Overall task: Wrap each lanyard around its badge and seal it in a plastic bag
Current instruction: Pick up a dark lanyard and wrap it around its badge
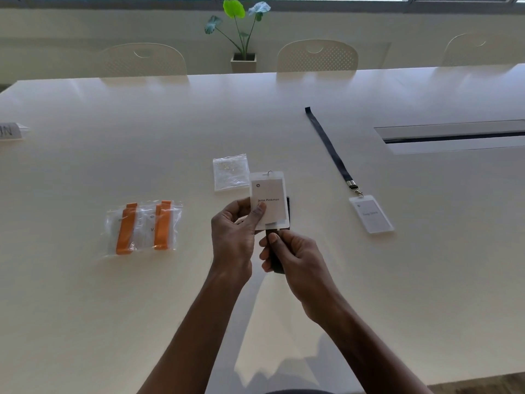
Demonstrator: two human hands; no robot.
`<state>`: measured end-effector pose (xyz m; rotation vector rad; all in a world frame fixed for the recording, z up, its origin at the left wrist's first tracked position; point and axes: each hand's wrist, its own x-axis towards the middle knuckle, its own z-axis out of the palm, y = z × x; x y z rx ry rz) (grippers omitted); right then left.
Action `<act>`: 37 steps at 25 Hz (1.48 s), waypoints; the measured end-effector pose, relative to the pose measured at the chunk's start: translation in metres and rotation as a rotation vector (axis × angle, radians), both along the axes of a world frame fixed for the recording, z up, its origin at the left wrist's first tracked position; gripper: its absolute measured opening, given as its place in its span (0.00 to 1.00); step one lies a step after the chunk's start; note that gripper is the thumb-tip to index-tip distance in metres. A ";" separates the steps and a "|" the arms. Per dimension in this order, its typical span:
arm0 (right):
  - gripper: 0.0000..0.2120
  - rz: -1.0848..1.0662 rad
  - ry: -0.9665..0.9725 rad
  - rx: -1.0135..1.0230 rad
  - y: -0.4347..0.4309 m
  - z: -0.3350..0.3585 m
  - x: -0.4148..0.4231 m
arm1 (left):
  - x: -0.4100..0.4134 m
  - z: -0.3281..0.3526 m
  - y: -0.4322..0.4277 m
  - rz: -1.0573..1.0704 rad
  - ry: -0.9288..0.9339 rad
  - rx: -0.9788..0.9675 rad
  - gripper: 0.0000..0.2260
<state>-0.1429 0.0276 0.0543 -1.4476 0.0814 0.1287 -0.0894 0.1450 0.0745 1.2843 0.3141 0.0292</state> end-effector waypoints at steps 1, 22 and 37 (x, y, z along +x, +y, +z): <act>0.13 0.014 -0.008 -0.048 -0.001 0.002 -0.001 | 0.001 0.001 0.001 -0.008 0.008 -0.028 0.05; 0.15 -0.021 -0.562 -0.414 -0.051 0.048 0.030 | 0.004 0.001 0.001 -0.318 -0.029 -0.178 0.06; 0.12 -0.187 -0.540 -0.523 -0.081 0.077 0.097 | -0.015 -0.004 0.005 -0.514 -0.039 -0.204 0.06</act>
